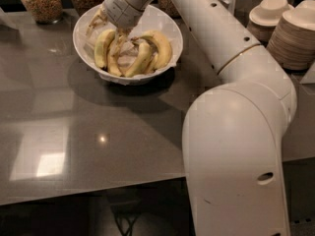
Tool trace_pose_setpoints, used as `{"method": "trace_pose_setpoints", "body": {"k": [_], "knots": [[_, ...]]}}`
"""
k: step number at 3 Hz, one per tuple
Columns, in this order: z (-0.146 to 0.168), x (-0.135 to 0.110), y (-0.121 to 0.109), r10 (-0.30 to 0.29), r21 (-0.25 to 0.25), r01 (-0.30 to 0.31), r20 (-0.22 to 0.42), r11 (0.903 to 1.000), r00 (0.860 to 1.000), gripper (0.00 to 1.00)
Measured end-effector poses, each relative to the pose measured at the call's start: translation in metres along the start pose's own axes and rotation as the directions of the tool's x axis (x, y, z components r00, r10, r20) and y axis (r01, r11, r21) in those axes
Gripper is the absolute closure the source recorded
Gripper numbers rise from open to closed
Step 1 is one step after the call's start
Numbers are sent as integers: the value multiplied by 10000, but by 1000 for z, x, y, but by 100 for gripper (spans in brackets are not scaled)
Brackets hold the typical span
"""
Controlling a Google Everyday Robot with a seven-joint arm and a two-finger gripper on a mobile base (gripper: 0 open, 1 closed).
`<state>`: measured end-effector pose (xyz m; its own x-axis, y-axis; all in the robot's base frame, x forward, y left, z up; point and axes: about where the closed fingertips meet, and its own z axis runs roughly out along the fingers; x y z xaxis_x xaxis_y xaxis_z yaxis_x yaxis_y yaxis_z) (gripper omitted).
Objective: Pick banana from white bowl
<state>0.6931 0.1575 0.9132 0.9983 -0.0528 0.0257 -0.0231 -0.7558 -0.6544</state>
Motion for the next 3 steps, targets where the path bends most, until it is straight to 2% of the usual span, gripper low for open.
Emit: {"method": "trace_pose_setpoints", "body": {"k": [2, 3], "knots": [[17, -1, -1, -169, -9, 169, 285, 9999, 9995, 45], [17, -1, 0, -169, -14, 169, 288, 9999, 9994, 50]]}}
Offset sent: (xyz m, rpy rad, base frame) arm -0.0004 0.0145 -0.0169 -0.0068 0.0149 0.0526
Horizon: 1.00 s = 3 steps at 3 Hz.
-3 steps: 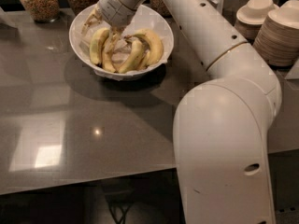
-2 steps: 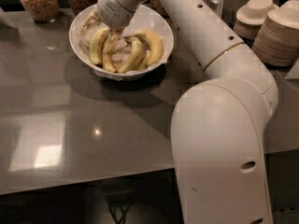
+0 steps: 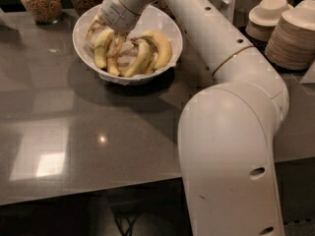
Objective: Pick banana from white bowl
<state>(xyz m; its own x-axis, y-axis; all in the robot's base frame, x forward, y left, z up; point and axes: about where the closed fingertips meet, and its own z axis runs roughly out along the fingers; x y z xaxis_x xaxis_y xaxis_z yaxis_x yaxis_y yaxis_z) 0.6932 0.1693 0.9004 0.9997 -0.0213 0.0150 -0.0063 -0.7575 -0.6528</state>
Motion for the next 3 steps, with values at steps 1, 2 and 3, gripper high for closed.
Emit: {"method": "trace_pose_setpoints", "body": {"k": [1, 2, 3], "knots": [[0, -1, 4, 5, -110, -5, 48, 9999, 10000, 69], [-1, -4, 13, 39, -431, -36, 76, 9991, 10000, 92], [-6, -6, 21, 109, -631, -106, 43, 9980, 9999, 100]]}}
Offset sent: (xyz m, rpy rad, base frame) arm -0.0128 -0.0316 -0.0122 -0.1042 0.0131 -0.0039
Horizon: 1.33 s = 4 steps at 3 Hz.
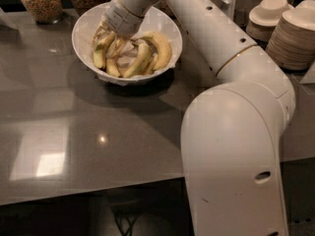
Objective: Pick banana from white bowl
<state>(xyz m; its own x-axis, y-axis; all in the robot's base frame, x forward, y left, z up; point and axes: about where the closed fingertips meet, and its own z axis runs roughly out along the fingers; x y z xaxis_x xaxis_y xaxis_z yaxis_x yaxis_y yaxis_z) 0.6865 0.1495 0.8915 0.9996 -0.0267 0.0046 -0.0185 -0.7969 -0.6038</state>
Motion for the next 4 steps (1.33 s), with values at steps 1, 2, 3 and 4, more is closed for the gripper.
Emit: {"method": "trace_pose_setpoints", "body": {"k": [1, 2, 3, 4], "knots": [[-18, 1, -1, 287, 478, -280, -123, 9985, 9995, 100], [-46, 4, -12, 649, 1484, -603, -266, 9871, 9975, 100], [-80, 4, -26, 861, 2472, -719, -468, 9663, 9952, 100], [-116, -2, -33, 982, 3271, -738, -588, 9421, 9934, 100]]}}
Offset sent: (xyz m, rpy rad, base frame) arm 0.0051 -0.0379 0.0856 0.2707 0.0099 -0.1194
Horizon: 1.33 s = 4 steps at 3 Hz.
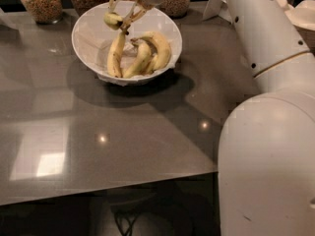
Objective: Pick banana from white bowl
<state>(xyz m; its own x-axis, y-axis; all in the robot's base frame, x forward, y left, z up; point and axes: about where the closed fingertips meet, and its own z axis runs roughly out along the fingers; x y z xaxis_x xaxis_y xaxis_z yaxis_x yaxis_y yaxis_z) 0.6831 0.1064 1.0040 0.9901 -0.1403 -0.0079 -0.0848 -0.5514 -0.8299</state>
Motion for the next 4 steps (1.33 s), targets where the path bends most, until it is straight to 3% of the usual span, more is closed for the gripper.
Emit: {"method": "trace_pose_setpoints", "body": {"k": [1, 2, 4], "knots": [[-26, -8, -9, -21, 617, 23, -26, 9981, 10000, 100], [-71, -31, -14, 57, 1226, -47, -78, 9924, 10000, 100], [-145, -80, 1, 750, 1878, -735, -11, 9795, 9972, 100]]}}
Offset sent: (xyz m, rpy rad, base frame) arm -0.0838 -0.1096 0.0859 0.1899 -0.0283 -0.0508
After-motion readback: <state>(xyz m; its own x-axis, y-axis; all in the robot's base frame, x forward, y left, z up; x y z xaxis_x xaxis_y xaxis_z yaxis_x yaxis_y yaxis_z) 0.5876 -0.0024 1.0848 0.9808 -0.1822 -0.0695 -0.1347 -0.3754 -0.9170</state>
